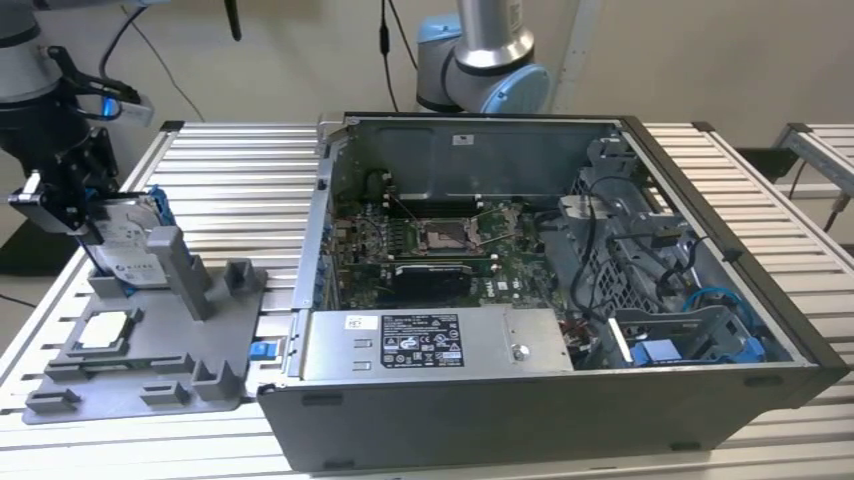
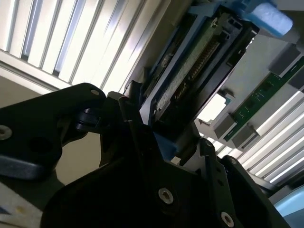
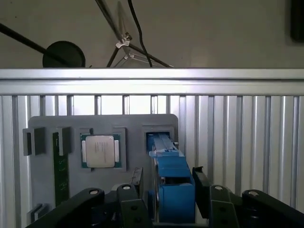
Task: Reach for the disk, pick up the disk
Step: 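Pick up the disk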
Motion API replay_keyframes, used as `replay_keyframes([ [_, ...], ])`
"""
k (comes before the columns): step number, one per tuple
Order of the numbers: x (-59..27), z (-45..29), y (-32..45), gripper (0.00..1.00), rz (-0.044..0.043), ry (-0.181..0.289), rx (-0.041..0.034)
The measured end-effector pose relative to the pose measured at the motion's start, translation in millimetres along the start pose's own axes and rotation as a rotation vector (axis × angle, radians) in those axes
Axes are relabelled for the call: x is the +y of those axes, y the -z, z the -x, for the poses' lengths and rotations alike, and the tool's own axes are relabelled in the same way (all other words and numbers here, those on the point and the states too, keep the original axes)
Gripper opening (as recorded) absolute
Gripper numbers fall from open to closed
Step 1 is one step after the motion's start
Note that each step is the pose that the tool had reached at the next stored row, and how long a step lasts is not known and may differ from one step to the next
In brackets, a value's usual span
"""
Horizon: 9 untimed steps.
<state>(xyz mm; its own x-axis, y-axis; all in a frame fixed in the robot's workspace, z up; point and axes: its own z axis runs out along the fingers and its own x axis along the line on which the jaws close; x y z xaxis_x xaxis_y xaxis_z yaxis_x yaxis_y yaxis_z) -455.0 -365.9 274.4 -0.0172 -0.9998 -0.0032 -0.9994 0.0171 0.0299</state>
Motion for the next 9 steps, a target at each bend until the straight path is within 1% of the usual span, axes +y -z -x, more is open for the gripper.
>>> replay_keyframes([
  [5,-0.1,1.2,-5.9,1.00,0.0000,0.000,-0.0012],
  [9,0.0,3.1,-7.8,1.00,0.0001,-0.001,-0.0015],
])
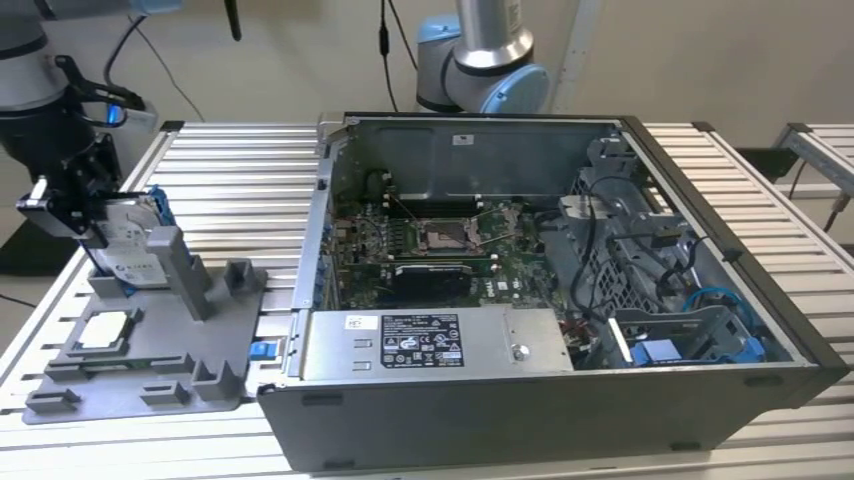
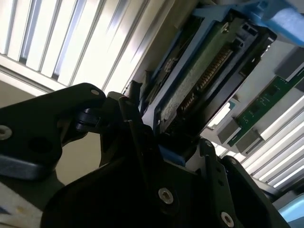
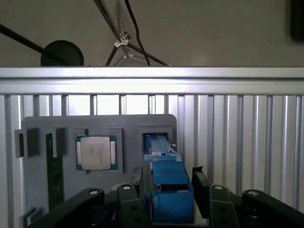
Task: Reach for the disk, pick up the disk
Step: 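Pick up the disk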
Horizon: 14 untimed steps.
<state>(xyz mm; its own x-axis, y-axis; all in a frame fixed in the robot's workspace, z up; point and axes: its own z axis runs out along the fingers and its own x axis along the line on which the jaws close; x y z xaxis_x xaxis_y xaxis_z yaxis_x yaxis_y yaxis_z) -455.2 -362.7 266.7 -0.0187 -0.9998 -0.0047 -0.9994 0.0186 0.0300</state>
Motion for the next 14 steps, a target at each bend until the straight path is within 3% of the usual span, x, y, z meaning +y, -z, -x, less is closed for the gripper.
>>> replay_keyframes([
  [11,0.4,1.7,-4.5,1.00,0.0010,-0.005,0.0000],
  [12,0.4,1.7,-4.6,0.00,0.0008,-0.005,0.0000],
  [14,0.4,1.7,-4.7,0.00,0.0007,-0.005,0.0000],
])
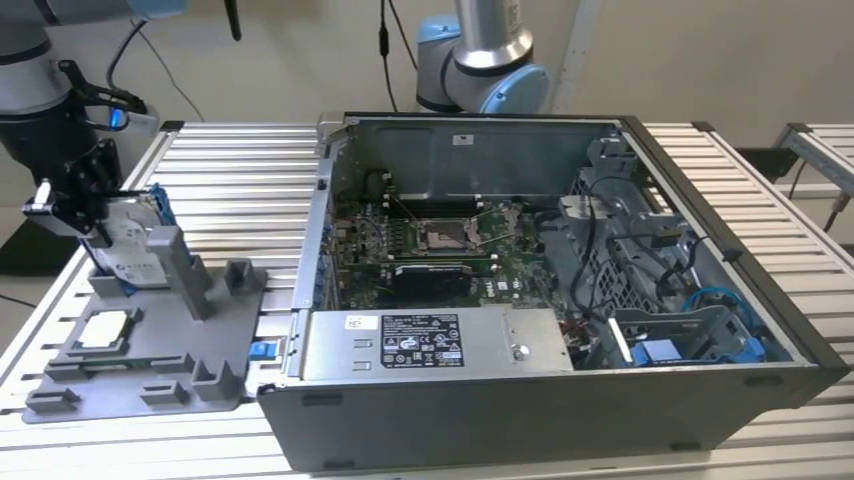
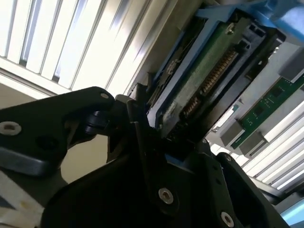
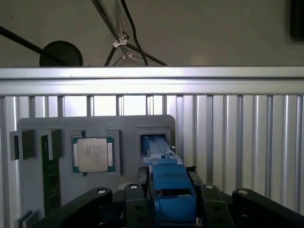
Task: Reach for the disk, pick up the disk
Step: 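Pick up the disk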
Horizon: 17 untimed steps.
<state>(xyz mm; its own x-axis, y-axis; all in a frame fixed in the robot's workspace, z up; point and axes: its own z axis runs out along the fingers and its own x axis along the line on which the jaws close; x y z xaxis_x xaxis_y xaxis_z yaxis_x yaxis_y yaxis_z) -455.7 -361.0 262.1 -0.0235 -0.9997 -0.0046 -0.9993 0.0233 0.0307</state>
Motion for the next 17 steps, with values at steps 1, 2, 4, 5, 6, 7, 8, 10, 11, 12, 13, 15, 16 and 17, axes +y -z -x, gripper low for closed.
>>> replay_keyframes([
  [1,0.0,0.0,0.0,0.00,0.0000,0.000,-0.0002],
  [2,0.0,0.0,0.0,0.00,0.0000,0.000,-0.0002],
  [4,0.0,0.0,0.0,0.00,-0.0001,0.000,-0.0001],
  [5,0.0,0.0,0.0,0.00,-0.0001,0.000,0.0000],
  [6,0.0,0.0,0.0,0.00,-0.0001,0.000,-0.0001],
  [7,0.0,0.0,0.0,0.00,0.0000,0.000,-0.0001],
  [8,0.0,0.0,0.0,0.00,0.0000,0.000,-0.0001],
  [10,0.0,0.0,0.0,0.00,0.0000,0.000,-0.0001],
  [11,0.0,0.0,0.0,0.00,-0.0001,0.000,-0.0001],
  [12,0.0,0.0,0.0,0.00,0.0000,0.000,-0.0001],
  [13,0.0,0.0,0.0,0.00,0.0000,0.000,-0.0001],
  [15,0.0,0.0,0.0,0.00,0.0000,0.000,-0.0001],
  [16,0.0,0.0,0.0,0.00,0.0000,0.000,-0.0001],
  [17,0.0,0.0,0.0,0.00,-0.0001,0.000,-0.0001],
])
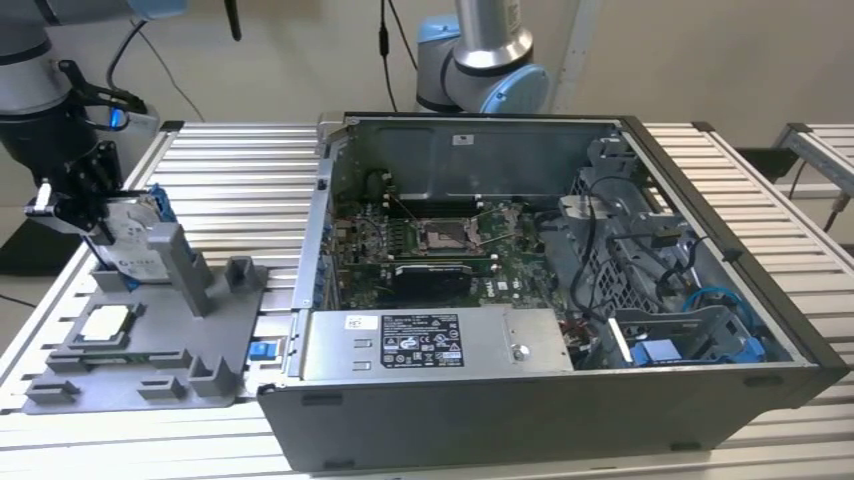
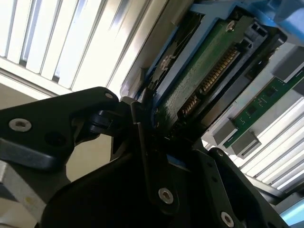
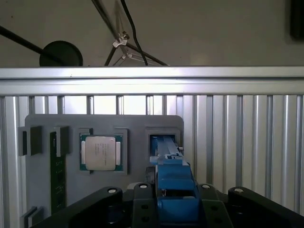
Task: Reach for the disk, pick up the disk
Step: 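Pick up the disk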
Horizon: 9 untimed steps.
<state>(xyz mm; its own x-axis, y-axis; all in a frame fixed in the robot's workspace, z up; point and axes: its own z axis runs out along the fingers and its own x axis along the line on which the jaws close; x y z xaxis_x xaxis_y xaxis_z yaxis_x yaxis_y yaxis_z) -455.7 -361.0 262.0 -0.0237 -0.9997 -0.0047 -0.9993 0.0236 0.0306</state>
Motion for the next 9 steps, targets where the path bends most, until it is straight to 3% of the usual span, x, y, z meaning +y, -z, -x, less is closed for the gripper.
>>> replay_keyframes([
  [2,0.0,0.0,0.0,0.00,0.0000,0.000,0.0017],
  [4,0.0,0.2,-0.1,0.00,-0.0003,-0.001,0.0149],
  [5,0.0,0.1,0.0,0.00,-0.0003,-0.001,0.0161],
  [8,0.0,0.2,0.0,0.00,-0.0001,0.000,0.0103],
  [9,0.0,0.2,0.0,0.00,-0.0002,-0.001,0.0122],
])
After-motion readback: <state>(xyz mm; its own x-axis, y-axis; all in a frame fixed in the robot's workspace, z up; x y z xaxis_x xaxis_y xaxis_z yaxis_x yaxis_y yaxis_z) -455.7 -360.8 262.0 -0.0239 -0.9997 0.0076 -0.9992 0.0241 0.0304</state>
